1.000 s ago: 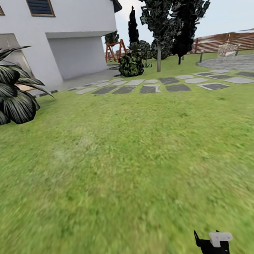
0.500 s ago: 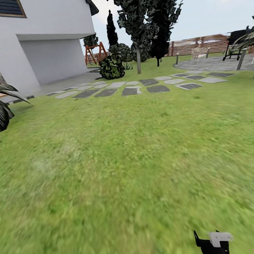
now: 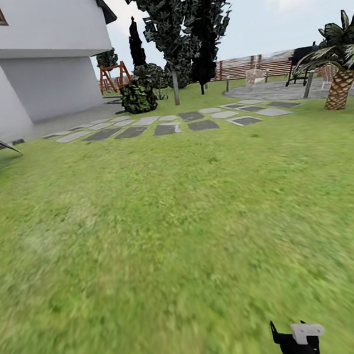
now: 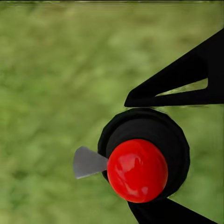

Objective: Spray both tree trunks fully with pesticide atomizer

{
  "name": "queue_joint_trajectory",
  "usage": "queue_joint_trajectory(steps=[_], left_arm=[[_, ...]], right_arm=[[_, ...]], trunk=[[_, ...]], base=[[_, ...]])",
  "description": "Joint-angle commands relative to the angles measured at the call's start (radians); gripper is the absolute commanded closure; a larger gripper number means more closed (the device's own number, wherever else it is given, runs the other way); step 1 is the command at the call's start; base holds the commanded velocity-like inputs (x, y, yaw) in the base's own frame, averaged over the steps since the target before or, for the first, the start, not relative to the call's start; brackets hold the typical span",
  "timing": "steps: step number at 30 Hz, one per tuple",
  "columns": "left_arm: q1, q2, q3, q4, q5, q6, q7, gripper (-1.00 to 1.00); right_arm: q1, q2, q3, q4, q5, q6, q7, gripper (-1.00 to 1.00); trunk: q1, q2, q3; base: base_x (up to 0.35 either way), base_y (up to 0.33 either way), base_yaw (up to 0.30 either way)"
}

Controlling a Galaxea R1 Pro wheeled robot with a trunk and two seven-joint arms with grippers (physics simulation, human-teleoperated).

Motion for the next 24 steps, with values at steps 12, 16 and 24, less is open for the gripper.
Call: queue_joint_trajectory(steps=[12, 16, 24], left_arm=[[0.000, -0.007, -0.001, -0.003, -0.007, -0.003, 0.000, 1.00], [0.000, -0.001, 0.000, -0.001, -0.009, -0.005, -0.002, 1.00], [0.001, 0.000, -0.003, -0.002, -0.007, -0.005, -0.018, 1.00]], right_arm=[[0.000, -0.001, 0.000, 0.001, 0.000, 0.000, 0.000, -1.00], [0.000, -0.001, 0.000, 0.001, 0.000, 0.000, 0.000, -1.00], [0.000, -0.001, 0.000, 0.001, 0.000, 0.000, 0.000, -1.00]], trunk=[[0.000, 0.000, 0.006], [0.000, 0.000, 0.009], [0.000, 0.000, 0.013]], base=[[0.000, 0.000, -0.286], [0.000, 0.000, -0.289], [0.000, 0.000, -0.289]])
